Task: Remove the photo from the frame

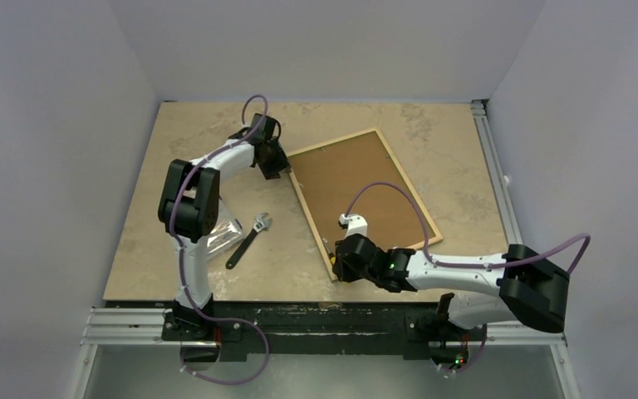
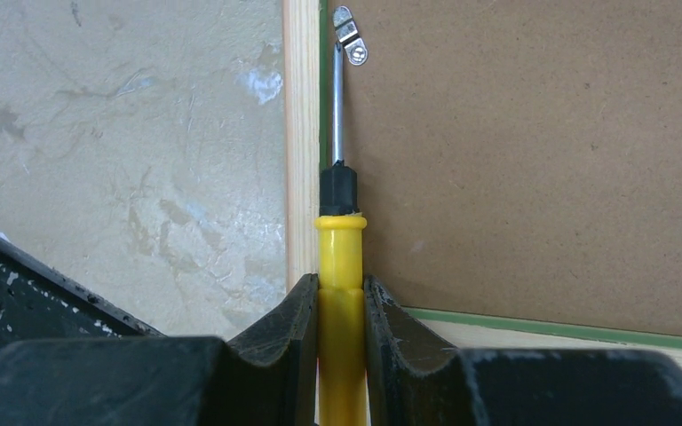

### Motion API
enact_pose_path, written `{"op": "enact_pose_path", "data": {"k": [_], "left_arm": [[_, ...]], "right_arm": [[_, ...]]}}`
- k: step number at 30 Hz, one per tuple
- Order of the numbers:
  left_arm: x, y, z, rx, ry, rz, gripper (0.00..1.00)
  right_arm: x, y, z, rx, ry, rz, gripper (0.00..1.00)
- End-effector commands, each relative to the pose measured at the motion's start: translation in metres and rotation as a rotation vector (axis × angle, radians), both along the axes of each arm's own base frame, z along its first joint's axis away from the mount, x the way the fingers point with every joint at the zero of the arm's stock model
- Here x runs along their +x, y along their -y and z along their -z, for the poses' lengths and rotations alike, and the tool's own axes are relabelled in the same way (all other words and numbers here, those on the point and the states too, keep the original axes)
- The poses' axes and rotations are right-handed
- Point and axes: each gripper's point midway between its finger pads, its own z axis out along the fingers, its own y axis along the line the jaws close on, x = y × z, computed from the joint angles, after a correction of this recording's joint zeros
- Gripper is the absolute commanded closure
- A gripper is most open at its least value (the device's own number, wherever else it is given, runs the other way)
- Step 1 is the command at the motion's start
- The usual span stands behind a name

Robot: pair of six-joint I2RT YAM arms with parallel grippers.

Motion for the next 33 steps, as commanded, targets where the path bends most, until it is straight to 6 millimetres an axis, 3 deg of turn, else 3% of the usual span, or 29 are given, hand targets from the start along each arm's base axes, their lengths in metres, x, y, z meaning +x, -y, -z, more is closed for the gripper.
{"op": "enact_pose_path", "data": {"k": [1,11,15,18,24,29,33], "left_arm": [[-0.005,-0.003,0.006,0.054,-0.027,0.008,0.62],[-0.012,-0.003,0.007,0.049,-0.033,0.018,0.65],[-0.008,0.005,0.000,0.011,0.001,0.068,0.53],[-0.004,0.007,-0.003,0.008,-0.007,0.083,0.50],[0.000,0.009,-0.004,0.012,0.003,0.097,0.45],[0.009,0.013,-0.011,0.011,0.019,0.126,0.41],[0.013,0.016,-0.008,0.009,-0.011,0.130,0.46]], "right_arm": [[0.016,0.003,-0.007,-0.010,0.027,0.107,1.00],[0.022,-0.002,-0.005,-0.048,0.010,0.148,1.00],[0.027,-0.023,-0.029,0.037,0.045,0.081,1.00],[0.044,-0.035,-0.043,0.090,0.036,0.054,1.00],[0.083,-0.052,-0.051,0.073,0.004,-0.007,1.00],[0.118,-0.061,-0.034,0.021,-0.049,-0.006,1.00],[0.146,-0.062,-0.029,-0.004,-0.066,0.006,1.00]]}}
